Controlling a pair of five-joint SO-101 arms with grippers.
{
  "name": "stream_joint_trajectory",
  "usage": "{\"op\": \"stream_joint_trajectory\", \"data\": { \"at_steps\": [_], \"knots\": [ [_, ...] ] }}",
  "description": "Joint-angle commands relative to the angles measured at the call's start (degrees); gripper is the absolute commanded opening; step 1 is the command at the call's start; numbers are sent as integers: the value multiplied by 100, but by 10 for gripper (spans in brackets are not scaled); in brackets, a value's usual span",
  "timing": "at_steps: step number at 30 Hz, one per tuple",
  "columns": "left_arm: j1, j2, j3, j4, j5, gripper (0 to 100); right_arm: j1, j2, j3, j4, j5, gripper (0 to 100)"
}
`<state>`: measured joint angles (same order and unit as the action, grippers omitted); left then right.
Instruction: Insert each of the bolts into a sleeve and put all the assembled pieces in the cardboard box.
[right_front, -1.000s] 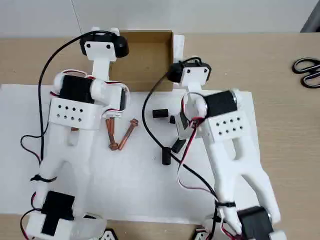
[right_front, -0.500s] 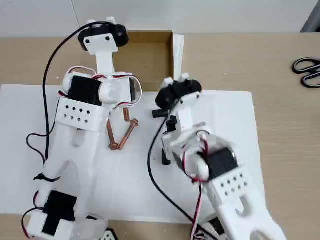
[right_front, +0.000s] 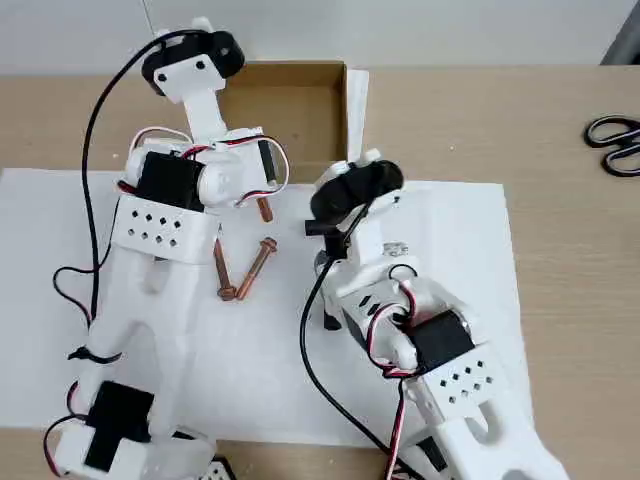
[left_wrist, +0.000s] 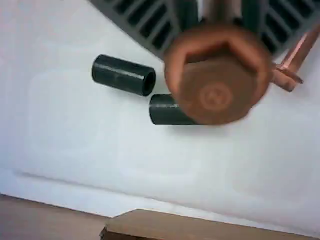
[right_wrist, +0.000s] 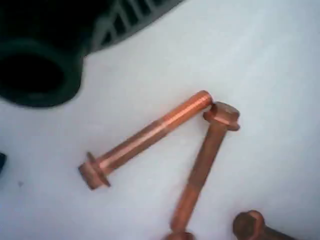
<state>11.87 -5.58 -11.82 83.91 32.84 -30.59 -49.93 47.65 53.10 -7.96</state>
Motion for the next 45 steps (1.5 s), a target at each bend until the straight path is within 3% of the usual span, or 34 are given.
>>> {"op": "stream_joint_trajectory", "data": {
  "at_steps": [1, 5, 9, 15, 20, 30, 39, 45],
  "knots": [
    [44, -273, -31, -149, 123, 5, -198, 66, -35, -259, -79, 3],
    [70, -273, -57, -176, 88, 6, -321, 154, -26, -444, -132, 3],
    [158, -273, -57, -202, 88, 6, -330, 163, -26, -497, -703, 3],
    [264, -281, -57, 316, 88, 6, -470, 75, -26, 374, -1134, 3],
    [264, -281, -57, 905, -18, 6, -470, -602, 0, 752, -1134, 4],
    [440, -1679, 4, 721, -9, 6, -637, -2607, 1213, 1200, -949, 4],
    [844, -3121, 1701, 870, 0, 5, -1007, -3996, 2171, 954, -431, 4],
    [818, -4615, 3257, -158, 0, 5, -1420, -4497, 2514, 690, -316, 4]
  ]
}}
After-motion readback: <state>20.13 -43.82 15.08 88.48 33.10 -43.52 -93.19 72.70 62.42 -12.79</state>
